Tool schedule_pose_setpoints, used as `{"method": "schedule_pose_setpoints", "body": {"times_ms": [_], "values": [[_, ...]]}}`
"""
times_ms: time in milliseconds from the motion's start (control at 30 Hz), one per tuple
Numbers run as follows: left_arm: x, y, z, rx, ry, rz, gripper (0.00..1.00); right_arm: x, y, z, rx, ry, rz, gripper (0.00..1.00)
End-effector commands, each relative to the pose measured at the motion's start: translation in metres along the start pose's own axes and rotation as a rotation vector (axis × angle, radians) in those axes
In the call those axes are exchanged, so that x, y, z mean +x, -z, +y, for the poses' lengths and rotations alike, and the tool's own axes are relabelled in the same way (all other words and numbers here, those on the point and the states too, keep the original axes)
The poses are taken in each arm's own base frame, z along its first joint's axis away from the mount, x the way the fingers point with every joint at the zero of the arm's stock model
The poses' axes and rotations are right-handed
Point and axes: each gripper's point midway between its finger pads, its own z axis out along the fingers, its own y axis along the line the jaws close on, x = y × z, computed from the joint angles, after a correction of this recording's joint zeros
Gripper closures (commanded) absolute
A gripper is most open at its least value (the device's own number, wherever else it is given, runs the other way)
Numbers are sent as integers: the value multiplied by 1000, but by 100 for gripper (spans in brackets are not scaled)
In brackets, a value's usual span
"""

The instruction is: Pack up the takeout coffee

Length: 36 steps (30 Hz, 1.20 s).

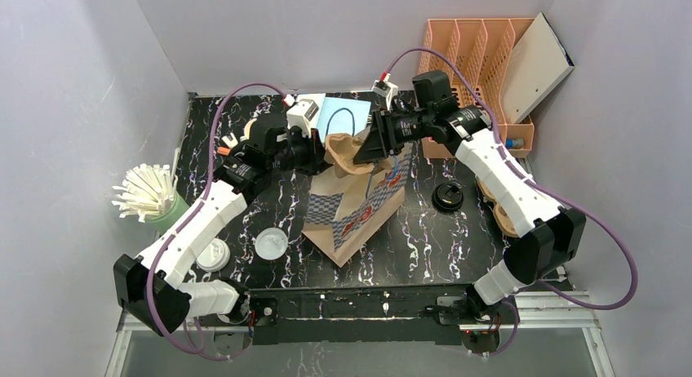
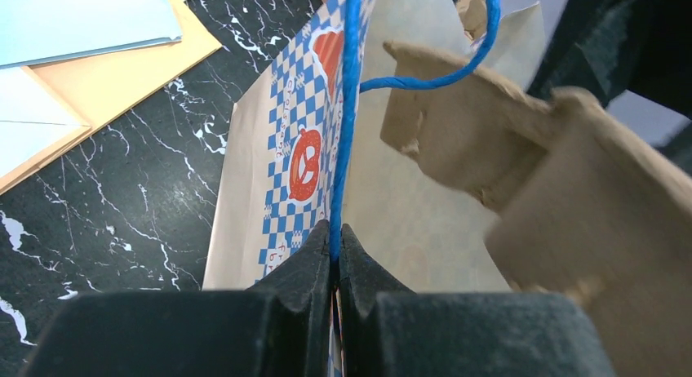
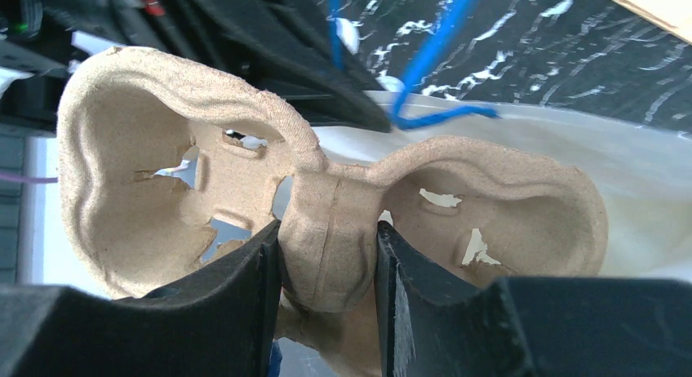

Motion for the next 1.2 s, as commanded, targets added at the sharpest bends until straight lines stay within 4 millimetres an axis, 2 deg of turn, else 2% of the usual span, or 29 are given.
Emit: {"method": "schedule_pose_setpoints", "body": {"times_ms": [0, 233, 600, 867, 1000, 1167], "values": [[-3, 10, -5, 9, -34, -29, 100, -9, 9, -24, 110, 16, -28, 65], [-4, 12, 0, -21, -44, -35, 100, -11, 21, -52, 297, 64, -19, 66], [-5, 14, 3, -31, -89, -25, 100, -3, 37, -77, 540, 74, 20, 63], [-8, 12, 1, -25, -93, -25, 100, 21, 15, -76, 662, 156, 120, 61], [-10, 12, 0, -25, -88, -29, 100, 26, 14, -83, 768, 210, 134, 61], [-15, 14, 6, -70, -68, -53, 100, 37, 8, -83, 841, 300, 148, 62]]}}
